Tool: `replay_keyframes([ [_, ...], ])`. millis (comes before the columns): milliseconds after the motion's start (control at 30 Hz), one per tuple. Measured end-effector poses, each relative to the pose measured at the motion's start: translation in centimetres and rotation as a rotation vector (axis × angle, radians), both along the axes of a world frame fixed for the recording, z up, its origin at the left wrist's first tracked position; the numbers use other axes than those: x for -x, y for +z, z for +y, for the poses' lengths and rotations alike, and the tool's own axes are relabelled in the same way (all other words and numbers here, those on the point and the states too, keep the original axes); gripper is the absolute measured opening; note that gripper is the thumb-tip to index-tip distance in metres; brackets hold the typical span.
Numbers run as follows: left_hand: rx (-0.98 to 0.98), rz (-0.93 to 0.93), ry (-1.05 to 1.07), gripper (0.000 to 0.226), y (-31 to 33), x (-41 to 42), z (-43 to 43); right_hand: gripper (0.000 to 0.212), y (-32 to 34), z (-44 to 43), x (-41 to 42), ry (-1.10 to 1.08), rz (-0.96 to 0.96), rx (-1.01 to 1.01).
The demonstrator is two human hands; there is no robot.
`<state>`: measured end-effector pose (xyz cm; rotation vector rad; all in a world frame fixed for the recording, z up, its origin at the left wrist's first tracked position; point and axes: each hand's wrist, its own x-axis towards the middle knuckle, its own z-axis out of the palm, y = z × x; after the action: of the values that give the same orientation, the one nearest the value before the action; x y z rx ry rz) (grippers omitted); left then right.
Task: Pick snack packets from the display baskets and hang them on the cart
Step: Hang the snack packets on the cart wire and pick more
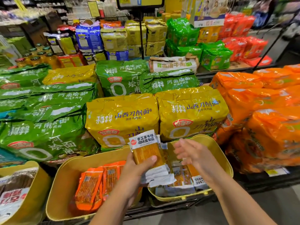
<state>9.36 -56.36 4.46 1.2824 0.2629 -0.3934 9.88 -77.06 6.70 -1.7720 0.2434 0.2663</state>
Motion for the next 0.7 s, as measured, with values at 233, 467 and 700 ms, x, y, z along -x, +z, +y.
replay_keyframes([
  [233, 0.086, 0.068, 0.023, 0.039, -1.6, -0.4, -1.9, 0.028, -2.0, 1.4, 0.8, -0.024, 0.110, -0.261],
  [467, -0.026, -0.008, -0.087, 0.051, -1.2, 0.4, -1.2, 0.045, -2.2, 1.5, 1.4, -0.013, 0.117, -0.360],
  [700, 0.022, -0.001, -0.002, 0.034, -0.1, 0.4, -0.2, 0.054, -1.5, 1.8, 1.3, -0.038, 0.108, -0.490],
])
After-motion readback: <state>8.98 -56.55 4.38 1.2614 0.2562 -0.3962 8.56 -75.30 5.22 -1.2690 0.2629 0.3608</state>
